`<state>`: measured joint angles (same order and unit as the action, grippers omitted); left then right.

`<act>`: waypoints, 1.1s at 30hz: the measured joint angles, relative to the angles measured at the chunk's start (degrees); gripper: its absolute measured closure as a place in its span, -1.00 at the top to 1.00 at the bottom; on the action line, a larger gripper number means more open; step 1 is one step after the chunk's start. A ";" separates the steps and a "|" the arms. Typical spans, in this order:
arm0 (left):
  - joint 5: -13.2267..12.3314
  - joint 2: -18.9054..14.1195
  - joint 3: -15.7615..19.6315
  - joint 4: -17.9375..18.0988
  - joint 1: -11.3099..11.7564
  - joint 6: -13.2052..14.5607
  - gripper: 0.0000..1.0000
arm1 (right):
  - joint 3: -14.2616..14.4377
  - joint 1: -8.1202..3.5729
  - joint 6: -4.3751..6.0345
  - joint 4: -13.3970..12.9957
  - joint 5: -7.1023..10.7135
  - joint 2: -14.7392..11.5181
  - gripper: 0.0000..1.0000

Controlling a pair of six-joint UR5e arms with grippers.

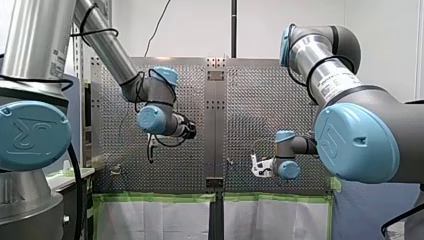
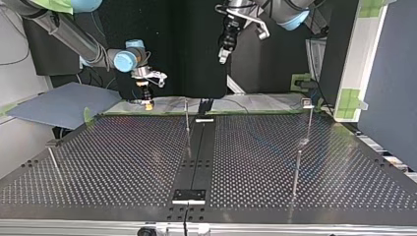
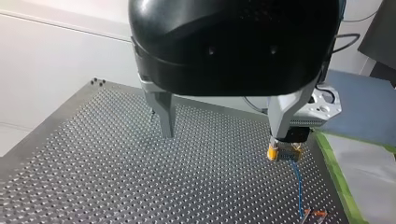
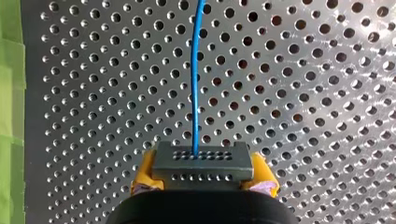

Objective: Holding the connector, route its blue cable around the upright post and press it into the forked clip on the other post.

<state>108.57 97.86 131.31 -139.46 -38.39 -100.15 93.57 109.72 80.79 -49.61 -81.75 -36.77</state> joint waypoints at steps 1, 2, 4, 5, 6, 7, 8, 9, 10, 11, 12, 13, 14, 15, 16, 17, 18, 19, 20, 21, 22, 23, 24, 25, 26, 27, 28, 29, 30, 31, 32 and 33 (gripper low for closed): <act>-0.01 -0.57 0.59 0.02 0.05 0.04 1.00 | 0.00 0.00 0.00 0.00 -0.01 0.01 -0.86; -0.03 -1.01 1.01 0.02 0.10 0.09 1.00 | 0.00 0.01 0.00 0.00 -0.02 0.02 -0.86; -0.05 -2.14 1.74 0.04 0.19 0.31 1.00 | 0.00 0.05 0.01 0.01 -0.06 0.03 -0.86; -0.05 -2.66 1.94 0.04 0.22 0.42 1.00 | 0.00 0.07 0.03 0.00 -0.07 0.04 -0.86; -0.04 -3.17 2.08 0.05 0.25 0.53 1.00 | 0.00 0.08 0.04 0.00 -0.07 0.03 -0.86; -0.03 -3.88 2.20 0.07 0.27 0.71 1.00 | 0.00 0.08 0.06 0.01 -0.08 0.03 -0.86; -0.02 -4.43 2.25 0.12 0.28 0.86 1.00 | 0.00 0.09 0.06 0.01 -0.09 0.03 -0.86; -0.02 -4.97 2.29 0.21 0.29 1.06 1.00 | 0.00 0.09 0.08 0.02 -0.09 0.02 -0.86; -0.01 -5.69 2.31 0.48 0.29 1.41 1.00 | 0.00 0.09 0.12 0.02 -0.09 0.02 -0.86; 0.00 -6.24 2.32 0.78 0.30 1.73 1.00 | 0.00 0.09 0.15 0.02 -0.09 0.02 -0.86; 0.00 -6.77 2.33 1.14 0.30 2.08 1.00 | 0.00 0.10 0.18 0.01 -0.09 0.03 -0.86; 0.02 -7.45 2.33 1.64 0.32 2.49 1.00 | 0.00 0.11 0.21 -0.03 -0.09 0.02 -0.86; 0.02 -7.97 2.33 2.03 0.33 2.75 1.00 | 0.00 0.11 0.22 -0.06 -0.09 0.02 -0.86; 0.02 -8.47 2.33 2.46 0.34 2.94 1.00 | 0.00 0.12 0.24 -0.08 -0.09 0.02 -0.86; 0.01 -9.01 2.34 3.04 0.35 3.12 1.00 | 0.01 0.14 0.27 -0.11 -0.09 0.03 -0.86; 0.02 -9.29 2.34 3.41 0.36 3.20 1.00 | 0.01 0.14 0.29 -0.12 -0.09 0.04 -0.86; 0.02 -9.49 2.34 3.71 0.35 3.27 1.00 | 0.01 0.14 0.31 -0.12 -0.09 0.04 -0.86; 0.01 -9.65 2.35 4.01 0.36 3.32 1.00 | 0.01 0.14 0.32 -0.14 -0.09 0.04 -0.86; 0.02 -9.73 2.35 4.18 0.37 3.34 1.00 | 0.00 0.15 0.33 -0.16 -0.09 0.04 -0.86; 0.05 -9.77 2.35 4.29 0.37 3.35 1.00 | 0.01 0.16 0.33 -0.18 -0.08 0.04 -0.86; 0.08 -9.81 2.35 4.39 0.38 3.37 1.00 | 0.00 0.17 0.34 -0.19 -0.06 0.05 -0.86; 0.10 -9.82 2.35 4.44 0.39 3.37 1.00 | 0.00 0.17 0.34 -0.20 -0.05 0.05 -0.86; 0.12 -9.83 2.35 4.45 0.39 3.38 1.00 | 0.00 0.18 0.34 -0.22 -0.04 0.05 -0.86; 0.15 -9.83 2.35 4.46 0.39 3.38 1.00 | 0.00 0.19 0.35 -0.21 -0.03 0.05 -0.86; 0.19 -9.81 2.36 4.46 0.39 3.38 1.00 | 0.00 0.19 0.35 -0.20 -0.03 0.06 -0.86; 0.25 -9.78 2.39 4.45 0.39 3.38 1.00 | 0.00 0.19 0.35 -0.19 -0.04 0.05 -0.86; 0.35 -9.72 2.43 4.45 0.40 3.39 1.00 | 0.00 0.19 0.35 -0.16 -0.06 0.05 -0.86; 0.46 -9.65 2.44 4.45 0.40 3.41 1.00 | 0.00 0.18 0.35 -0.13 -0.09 0.06 -0.86; 0.65 -9.52 2.46 4.43 0.40 3.46 1.00 | 0.00 0.15 0.34 -0.09 -0.18 0.05 -0.86; 0.98 -9.28 2.48 4.40 0.40 3.60 1.00 | 0.00 0.08 0.31 -0.04 -0.42 0.03 -0.86; 1.24 -9.10 2.49 4.37 0.40 3.75 1.00 | -0.01 -0.02 0.28 0.01 -0.70 0.00 -0.86; 1.46 -8.94 2.50 4.34 0.40 3.92 1.00 | -0.01 -0.14 0.22 0.04 -1.02 -0.03 -0.86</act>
<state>110.03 88.92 133.81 -135.11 -37.99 -96.23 93.55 109.58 81.02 -49.57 -82.77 -36.80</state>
